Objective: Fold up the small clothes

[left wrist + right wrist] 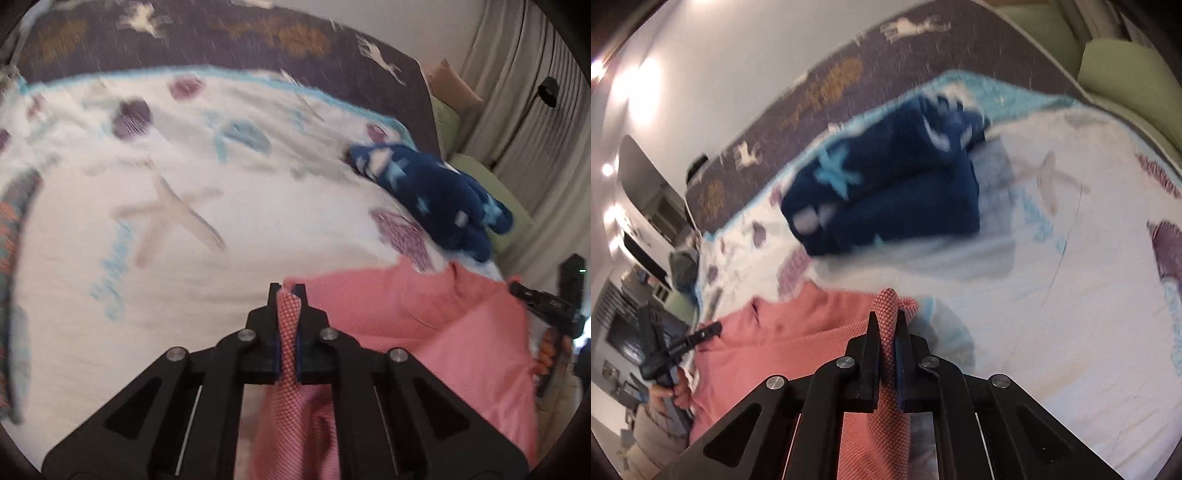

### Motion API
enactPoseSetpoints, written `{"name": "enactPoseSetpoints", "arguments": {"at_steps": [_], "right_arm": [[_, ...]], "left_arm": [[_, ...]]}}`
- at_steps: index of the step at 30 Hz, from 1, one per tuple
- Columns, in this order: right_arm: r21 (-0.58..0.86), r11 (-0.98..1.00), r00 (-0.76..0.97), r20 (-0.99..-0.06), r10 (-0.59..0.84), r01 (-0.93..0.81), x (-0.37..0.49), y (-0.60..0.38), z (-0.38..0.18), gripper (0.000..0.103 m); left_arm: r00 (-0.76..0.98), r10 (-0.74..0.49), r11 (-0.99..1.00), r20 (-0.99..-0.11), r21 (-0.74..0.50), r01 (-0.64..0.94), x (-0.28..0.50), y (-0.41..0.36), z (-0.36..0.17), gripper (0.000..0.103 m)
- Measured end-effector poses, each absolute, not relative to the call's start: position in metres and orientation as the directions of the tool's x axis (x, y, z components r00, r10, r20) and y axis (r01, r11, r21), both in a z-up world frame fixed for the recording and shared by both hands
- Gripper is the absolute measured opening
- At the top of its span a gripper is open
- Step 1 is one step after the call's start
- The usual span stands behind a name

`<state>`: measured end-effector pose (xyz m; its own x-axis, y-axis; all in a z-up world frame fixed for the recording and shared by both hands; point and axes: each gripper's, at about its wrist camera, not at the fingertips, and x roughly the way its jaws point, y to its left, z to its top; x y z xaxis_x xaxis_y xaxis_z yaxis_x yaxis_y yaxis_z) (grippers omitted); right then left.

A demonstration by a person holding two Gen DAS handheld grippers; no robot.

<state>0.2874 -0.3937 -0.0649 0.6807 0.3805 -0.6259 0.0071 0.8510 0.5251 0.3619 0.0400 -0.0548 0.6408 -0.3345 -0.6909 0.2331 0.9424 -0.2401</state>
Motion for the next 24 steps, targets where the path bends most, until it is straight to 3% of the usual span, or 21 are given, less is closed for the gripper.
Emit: {"name": "enactPoseSetpoints", "arguments": {"at_steps": [2,4,6,8,10,14,16,19,21,22,23,24], "right_arm": [[0.495,0.869,0.676,-0.65,0.347,0.03,0.295,-0.393,-0.068,0.005],[0.457,0.887,0.644,-0.698,0.312,0.065,0.303,-0.39,-0.081,0.005],[0.474,0.877,0.625,-0.709,0.326,0.08,0.304,-0.393,-0.093,0.007],[0.512,0.852,0.645,-0.688,0.331,0.109,0.297,-0.406,-0.086,0.025],[0.519,0.844,0.677,-0.67,0.304,0.134,0.282,-0.417,-0.074,0.033],[0.541,0.837,0.672,-0.65,0.355,0.08,0.233,-0.422,-0.058,0.039],[0.513,0.857,0.65,-0.669,0.361,0.051,0.207,-0.414,-0.056,0.039],[0.522,0.853,0.606,-0.678,0.417,-0.003,0.174,-0.399,-0.063,0.049],[0.526,0.85,0.556,-0.701,0.447,-0.02,0.165,-0.386,-0.08,0.047],[0.498,0.867,0.576,-0.705,0.413,-0.012,0.161,-0.383,-0.083,0.025],[0.448,0.894,0.597,-0.724,0.345,0.027,0.158,-0.382,-0.083,0.012],[0.479,0.876,0.601,-0.717,0.354,0.056,0.157,-0.388,-0.084,0.011]], "left_arm": [[0.637,-0.259,0.965,-0.726,-0.177,0.192,0.371,0.044,-0.066,0.005],[0.586,-0.275,0.961,-0.762,-0.208,0.18,0.375,0.049,-0.08,0.006],[0.599,-0.297,0.955,-0.744,-0.244,0.17,0.37,0.055,-0.075,0.01],[0.606,-0.336,0.94,-0.721,-0.302,0.161,0.36,0.065,-0.063,0.029],[0.61,-0.368,0.926,-0.702,-0.337,0.171,0.345,0.07,-0.05,0.034],[0.596,-0.404,0.915,-0.694,-0.314,0.254,0.301,0.074,-0.027,0.049],[0.582,-0.399,0.917,-0.709,-0.291,0.274,0.285,0.073,-0.03,0.05],[0.513,-0.373,0.925,-0.773,-0.268,0.269,0.272,0.067,-0.057,0.05],[0.502,-0.281,0.955,-0.818,-0.184,0.233,0.266,0.061,-0.082,0.046],[0.545,-0.269,0.958,-0.794,-0.163,0.236,0.259,0.06,-0.081,0.039],[0.547,-0.268,0.958,-0.793,-0.161,0.236,0.255,0.058,-0.078,0.013],[0.531,-0.297,0.952,-0.794,-0.205,0.226,0.251,0.06,-0.074,0.009]]}}
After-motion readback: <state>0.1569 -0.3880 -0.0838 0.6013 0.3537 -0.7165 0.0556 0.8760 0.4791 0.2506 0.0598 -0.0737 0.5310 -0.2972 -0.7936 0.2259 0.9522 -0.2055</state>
